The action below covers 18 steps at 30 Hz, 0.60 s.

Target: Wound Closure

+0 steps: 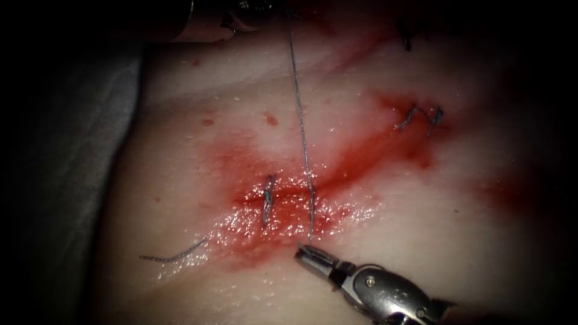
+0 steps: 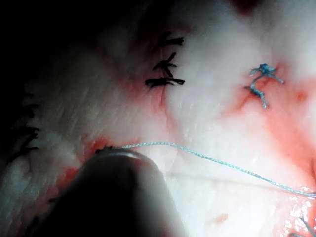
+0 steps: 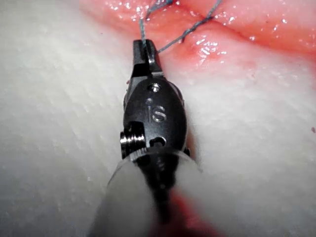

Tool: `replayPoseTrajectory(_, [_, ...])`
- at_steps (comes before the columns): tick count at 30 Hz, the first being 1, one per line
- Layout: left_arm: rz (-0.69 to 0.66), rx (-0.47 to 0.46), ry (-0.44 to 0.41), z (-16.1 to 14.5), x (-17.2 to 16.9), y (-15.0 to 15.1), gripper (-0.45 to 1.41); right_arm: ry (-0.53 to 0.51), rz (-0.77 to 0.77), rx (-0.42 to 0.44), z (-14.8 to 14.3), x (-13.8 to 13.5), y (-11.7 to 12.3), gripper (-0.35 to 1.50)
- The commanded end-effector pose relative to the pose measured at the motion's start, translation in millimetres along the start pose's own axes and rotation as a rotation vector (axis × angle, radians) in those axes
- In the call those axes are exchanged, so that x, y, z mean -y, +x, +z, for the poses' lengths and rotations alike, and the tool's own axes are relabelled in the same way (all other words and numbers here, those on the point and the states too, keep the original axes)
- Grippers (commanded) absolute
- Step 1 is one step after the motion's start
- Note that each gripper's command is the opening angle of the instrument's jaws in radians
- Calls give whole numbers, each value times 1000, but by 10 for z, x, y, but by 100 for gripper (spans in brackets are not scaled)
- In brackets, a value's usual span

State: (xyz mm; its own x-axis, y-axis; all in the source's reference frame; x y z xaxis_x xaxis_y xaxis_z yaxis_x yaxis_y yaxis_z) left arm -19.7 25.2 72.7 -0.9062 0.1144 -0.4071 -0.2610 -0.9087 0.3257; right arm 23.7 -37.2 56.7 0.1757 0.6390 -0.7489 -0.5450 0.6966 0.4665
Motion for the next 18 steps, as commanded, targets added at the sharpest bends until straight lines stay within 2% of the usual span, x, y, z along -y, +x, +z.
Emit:
replayPoseTrajectory(1, [9, 4, -14, -3, -8, 2, -45, 1, 9, -6, 6, 3, -1, 24])
replayPoseTrajectory(2, [12, 11, -31, -17, -17, 2, -45, 0, 14, -13, 5, 1, 4, 54])
replayPoseTrajectory(3, [19, 15, -39, -27, -24, 1, -45, 1, 16, -18, 5, 0, 6, 66])
replayPoseTrajectory(4, [19, 15, -39, -27, -24, 1, -45, 1, 16, -18, 5, 0, 6, 66])
replayPoseTrajectory(5, [23, 23, -56, -41, -33, -1, -45, 0, 21, -30, 4, -2, 11, 93])
replayPoseTrajectory(6, [25, 27, -66, -50, -38, -3, -45, 1, 24, -38, 4, -3, 13, 103])
replayPoseTrajectory(10, [30, 35, -84, -69, -52, -5, -45, 5, 31, -55, 1, -5, 21, 111])
replayPoseTrajectory(12, [49, 37, -92, -94, -70, -7, -45, 15, 45, -80, -7, -9, 35, 123])
replayPoseTrajectory(15, [71, 31, -93, -115, -88, -5, -45, 33, 57, -94, -16, -21, 53, 113])
replayPoseTrajectory(17, [79, 24, -102, -128, -102, -2, -45, 42, 88, -100, -18, -34, 66, 91])
replayPoseTrajectory(18, [81, 18, -109, -136, -110, 1, -45, 50, 105, -96, -15, -42, 73, 69])
